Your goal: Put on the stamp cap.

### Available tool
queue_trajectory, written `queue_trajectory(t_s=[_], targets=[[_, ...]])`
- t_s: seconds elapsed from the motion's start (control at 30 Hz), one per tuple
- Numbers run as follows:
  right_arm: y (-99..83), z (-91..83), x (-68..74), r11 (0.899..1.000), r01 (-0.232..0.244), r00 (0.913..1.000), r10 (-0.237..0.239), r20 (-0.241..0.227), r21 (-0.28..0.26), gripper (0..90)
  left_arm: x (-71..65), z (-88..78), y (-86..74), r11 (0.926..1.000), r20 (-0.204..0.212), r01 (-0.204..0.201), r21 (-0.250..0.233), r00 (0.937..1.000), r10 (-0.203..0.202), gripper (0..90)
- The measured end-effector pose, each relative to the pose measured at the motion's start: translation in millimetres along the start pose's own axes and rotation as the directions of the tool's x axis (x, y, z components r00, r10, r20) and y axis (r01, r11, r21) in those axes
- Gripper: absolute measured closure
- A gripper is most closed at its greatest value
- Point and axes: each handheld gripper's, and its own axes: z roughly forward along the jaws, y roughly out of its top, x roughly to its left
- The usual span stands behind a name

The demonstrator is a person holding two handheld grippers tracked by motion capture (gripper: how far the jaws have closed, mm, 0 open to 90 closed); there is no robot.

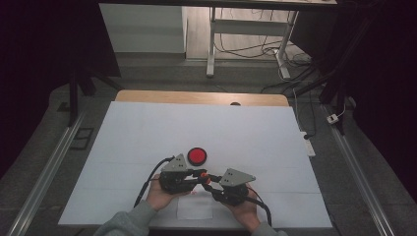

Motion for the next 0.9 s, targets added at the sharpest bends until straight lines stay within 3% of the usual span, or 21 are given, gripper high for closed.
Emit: queue_trajectory(t_s=[0.07, 0.63, 0.9], targets=[[-0.2, 0.1, 0.5, 1.0, 0.001, 1.0, -0.001, 0.002, 0.005, 64.8, -1.1, 0.4, -0.1, 0.9999, -0.003, -0.013, 0.004, 0.9999, 0.013, 72.5], [0.3, -0.8, 0.9, 1.0, 0.007, 1.0, -0.007, 0.001, 0.027, 64.6, -0.6, 2.9, -3.5, 1.0, 0.007, 0.003, -0.001, 1.0, -0.003, 72.7], [0.8, -1.6, 0.5, 1.0, 0.008, 0.9999, -0.008, -0.01, 0.006, 64.5, 4.4, 0.0, -2.2, 0.9993, 0.043, 0.035, -0.01, 0.9985, -0.035, 72.5]])
